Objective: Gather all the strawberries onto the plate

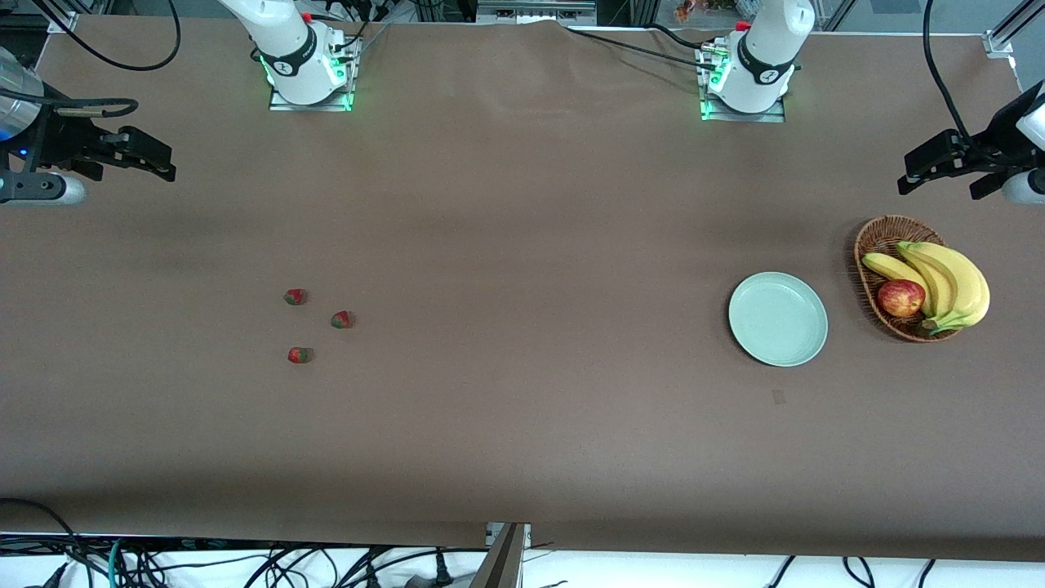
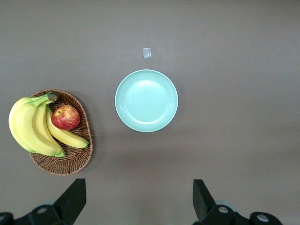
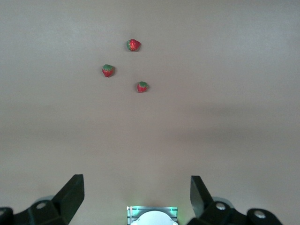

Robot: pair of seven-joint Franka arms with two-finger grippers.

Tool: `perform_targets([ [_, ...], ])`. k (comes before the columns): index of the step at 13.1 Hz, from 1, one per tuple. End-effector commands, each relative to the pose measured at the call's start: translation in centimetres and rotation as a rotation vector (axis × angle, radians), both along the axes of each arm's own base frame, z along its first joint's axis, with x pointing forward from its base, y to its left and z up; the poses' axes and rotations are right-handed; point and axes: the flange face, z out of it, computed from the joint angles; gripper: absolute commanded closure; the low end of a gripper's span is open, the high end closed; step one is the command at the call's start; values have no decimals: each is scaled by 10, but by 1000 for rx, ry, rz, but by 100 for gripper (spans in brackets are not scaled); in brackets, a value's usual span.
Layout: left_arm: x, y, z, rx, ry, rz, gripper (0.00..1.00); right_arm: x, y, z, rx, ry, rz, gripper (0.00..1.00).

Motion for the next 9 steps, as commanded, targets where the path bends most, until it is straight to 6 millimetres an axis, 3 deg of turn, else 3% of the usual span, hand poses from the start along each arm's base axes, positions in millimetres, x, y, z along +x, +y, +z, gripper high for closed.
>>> perform_targets([
  [1,-3,0,8,21,-2,-12,0,5,-3,2,-2,1,-6,0],
  [5,-4,4,8,20,0,-8,0,30,-27,-29,12,3,-50,0],
  [7,-4,3,8,20,0,-8,0,52,-36,-64,17,6,-64,0],
  [9,-4,3,8,20,0,-9,0,77,-31,-116,22,36,-57,0],
])
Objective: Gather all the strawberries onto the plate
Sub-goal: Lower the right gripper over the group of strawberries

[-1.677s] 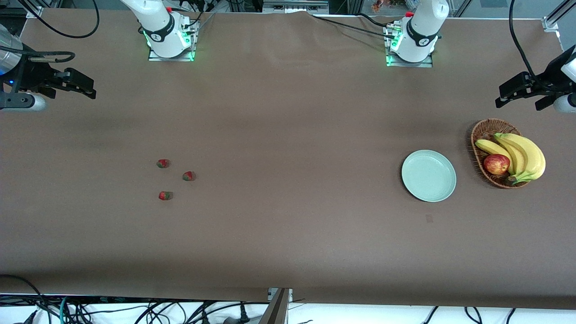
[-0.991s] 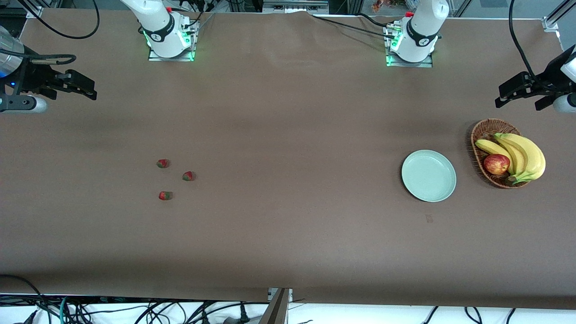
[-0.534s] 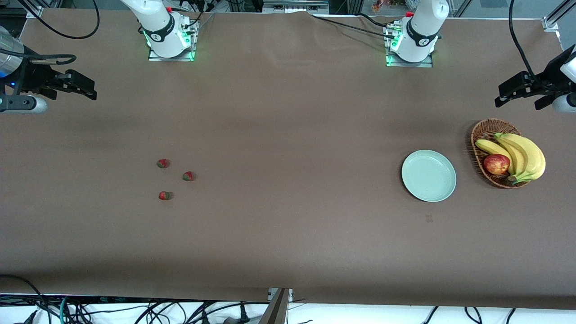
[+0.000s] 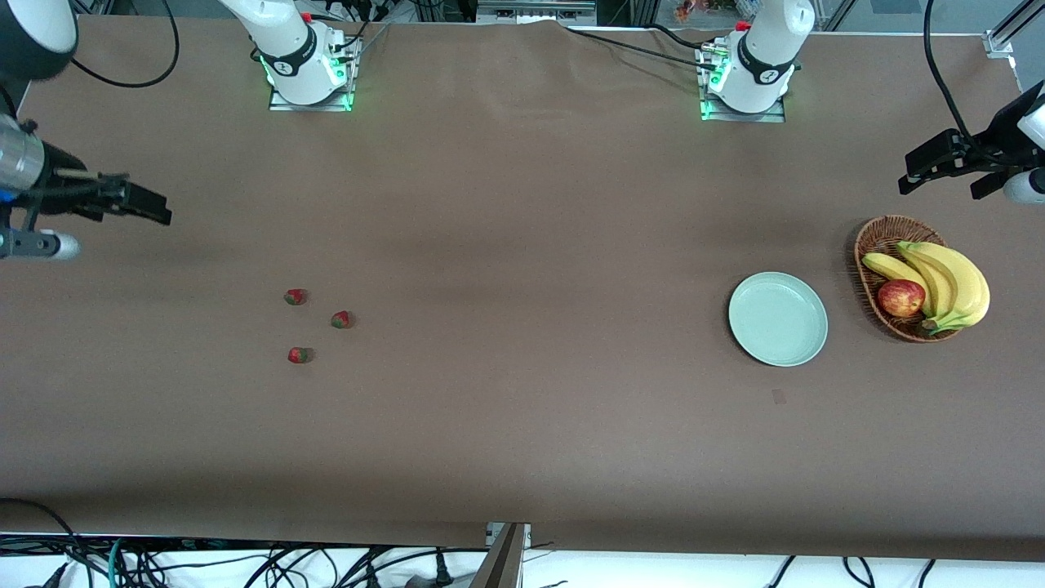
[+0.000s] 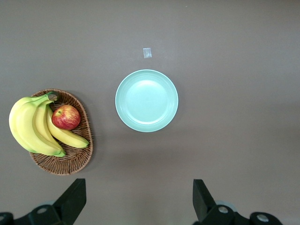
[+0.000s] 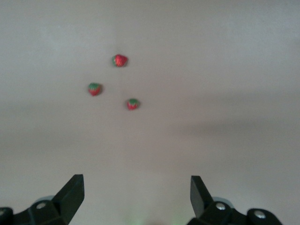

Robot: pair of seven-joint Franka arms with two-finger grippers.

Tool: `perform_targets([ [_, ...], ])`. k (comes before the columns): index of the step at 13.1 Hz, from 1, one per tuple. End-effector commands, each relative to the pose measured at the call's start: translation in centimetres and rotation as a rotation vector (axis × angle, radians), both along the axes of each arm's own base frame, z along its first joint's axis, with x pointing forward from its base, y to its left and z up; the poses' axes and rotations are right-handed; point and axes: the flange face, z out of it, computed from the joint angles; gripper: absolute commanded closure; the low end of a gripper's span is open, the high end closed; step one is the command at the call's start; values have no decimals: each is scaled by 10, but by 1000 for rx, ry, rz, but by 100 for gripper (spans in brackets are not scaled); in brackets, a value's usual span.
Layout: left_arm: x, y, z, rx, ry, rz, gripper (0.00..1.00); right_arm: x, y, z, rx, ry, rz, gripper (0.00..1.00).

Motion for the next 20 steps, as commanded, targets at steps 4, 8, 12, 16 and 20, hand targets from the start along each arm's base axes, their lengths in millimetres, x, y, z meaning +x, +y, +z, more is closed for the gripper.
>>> perform_targets([
  [4,-3,2,7,20,0,-10,0,53,46,-119,8,47,62,0],
  [8,-3,2,7,20,0,-10,0,76,66,-199,24,32,90,0],
  [12,-3,2,7,20,0,-9,0,81,67,-221,27,24,101,0],
  [16,-3,2,7,20,0,-10,0,86,70,-246,33,14,103,0],
  [20,-3,2,7,20,0,-10,0,89,71,-271,37,0,105,0],
])
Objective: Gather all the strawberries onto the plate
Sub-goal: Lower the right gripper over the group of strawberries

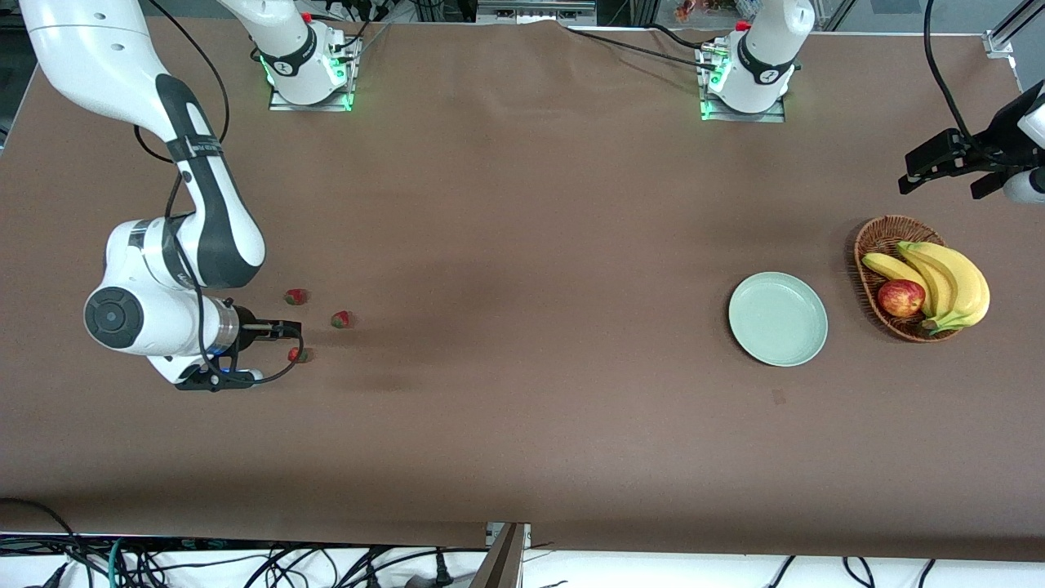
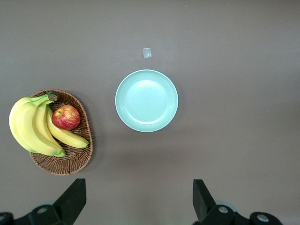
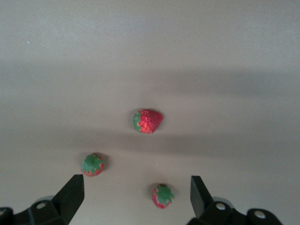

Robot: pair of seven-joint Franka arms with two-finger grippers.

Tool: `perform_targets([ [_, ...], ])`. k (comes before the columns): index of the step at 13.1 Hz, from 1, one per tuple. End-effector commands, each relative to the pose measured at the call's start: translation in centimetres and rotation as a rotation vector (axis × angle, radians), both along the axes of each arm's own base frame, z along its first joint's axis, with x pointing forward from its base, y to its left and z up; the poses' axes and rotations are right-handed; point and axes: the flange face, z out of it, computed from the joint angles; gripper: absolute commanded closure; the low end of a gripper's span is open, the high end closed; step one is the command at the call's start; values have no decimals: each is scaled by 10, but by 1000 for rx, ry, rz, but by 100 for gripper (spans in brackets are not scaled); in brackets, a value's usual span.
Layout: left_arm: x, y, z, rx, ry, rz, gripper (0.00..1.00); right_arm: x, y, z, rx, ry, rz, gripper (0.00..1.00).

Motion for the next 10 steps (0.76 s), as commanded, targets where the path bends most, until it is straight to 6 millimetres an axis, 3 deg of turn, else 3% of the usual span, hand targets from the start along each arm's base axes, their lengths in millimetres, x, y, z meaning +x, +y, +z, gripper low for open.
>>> perform_targets([
  [1,-3,2,7,20,1,-10,0,8,1,-20,2,-28,25,0],
  [8,-3,3,7,20,1,-8,0,17,-2,-69,25,-103,119,0],
  [10,-3,1,7,20,1,-11,0,16,-5,-74,28,-103,145,0],
])
